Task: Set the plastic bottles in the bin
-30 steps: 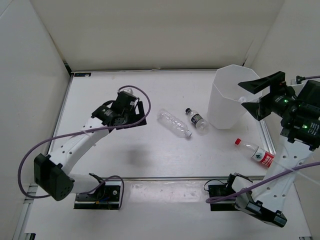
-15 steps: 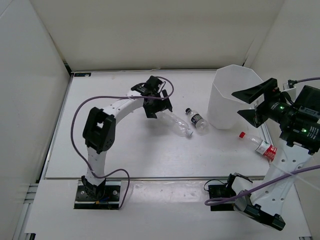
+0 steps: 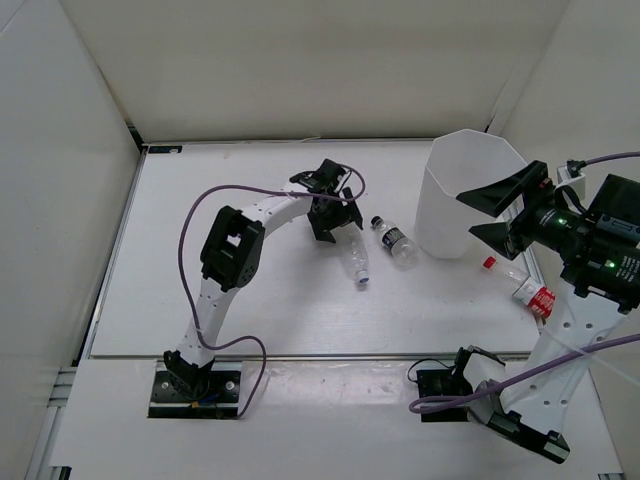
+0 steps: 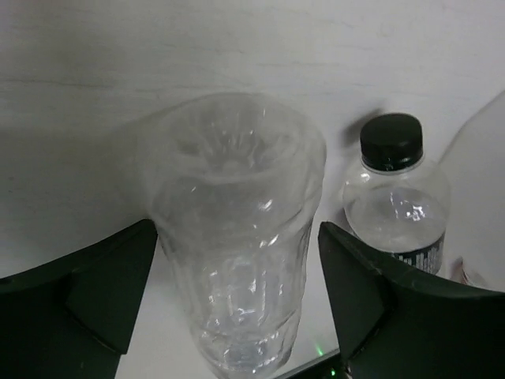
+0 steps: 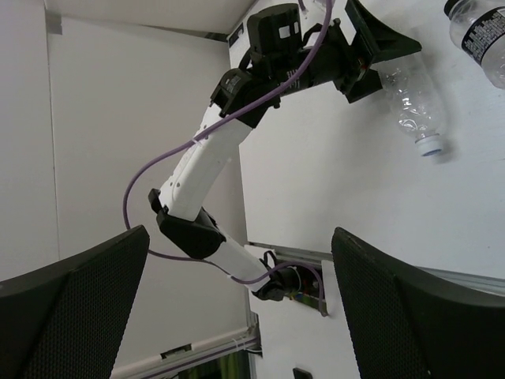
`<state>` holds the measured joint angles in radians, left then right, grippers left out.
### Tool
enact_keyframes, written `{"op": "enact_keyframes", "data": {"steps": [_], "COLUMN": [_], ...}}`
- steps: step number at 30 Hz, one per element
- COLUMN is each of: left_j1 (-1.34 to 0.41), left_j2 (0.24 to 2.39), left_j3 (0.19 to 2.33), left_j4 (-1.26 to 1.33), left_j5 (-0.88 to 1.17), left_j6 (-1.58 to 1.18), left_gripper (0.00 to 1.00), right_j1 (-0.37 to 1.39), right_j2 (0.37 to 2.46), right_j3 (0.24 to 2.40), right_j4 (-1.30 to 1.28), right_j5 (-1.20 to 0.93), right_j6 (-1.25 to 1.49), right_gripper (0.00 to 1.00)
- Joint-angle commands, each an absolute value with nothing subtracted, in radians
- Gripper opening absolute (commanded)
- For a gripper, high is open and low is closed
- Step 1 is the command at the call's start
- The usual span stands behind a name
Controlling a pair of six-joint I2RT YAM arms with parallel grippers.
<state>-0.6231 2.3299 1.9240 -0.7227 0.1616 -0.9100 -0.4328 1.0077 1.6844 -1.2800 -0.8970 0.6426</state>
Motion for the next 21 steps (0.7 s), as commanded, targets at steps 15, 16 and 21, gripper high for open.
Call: {"op": "enact_keyframes", "data": {"steps": [15,16,21], "left_j1": [-0.606,-0.606,-0.595], "left_j2": [2.069,2.057,2.051], "left_j3": [2.098,2.144,2.351], "left_j4": [-0.726,-0.726,-0.565], "left_j5": [-0.052,-0.087,-0.196], "left_j6": [-0.881,-0.870,-0.829], "left_gripper": [0.55,0.55,0.51], "right_j1": [-0.439,-0.439,-0.439], "right_j2": [0.989,0.977,0.957], "right_j3": [1.785,1.786,1.865], "right_j4": [-1.321,-1.321,-1.364], "right_j5": [-0.916,-0.916,-0.873], "right_j6": [0.604,0.604,0.623], "right_gripper": [1.00,1.00,1.00]}}
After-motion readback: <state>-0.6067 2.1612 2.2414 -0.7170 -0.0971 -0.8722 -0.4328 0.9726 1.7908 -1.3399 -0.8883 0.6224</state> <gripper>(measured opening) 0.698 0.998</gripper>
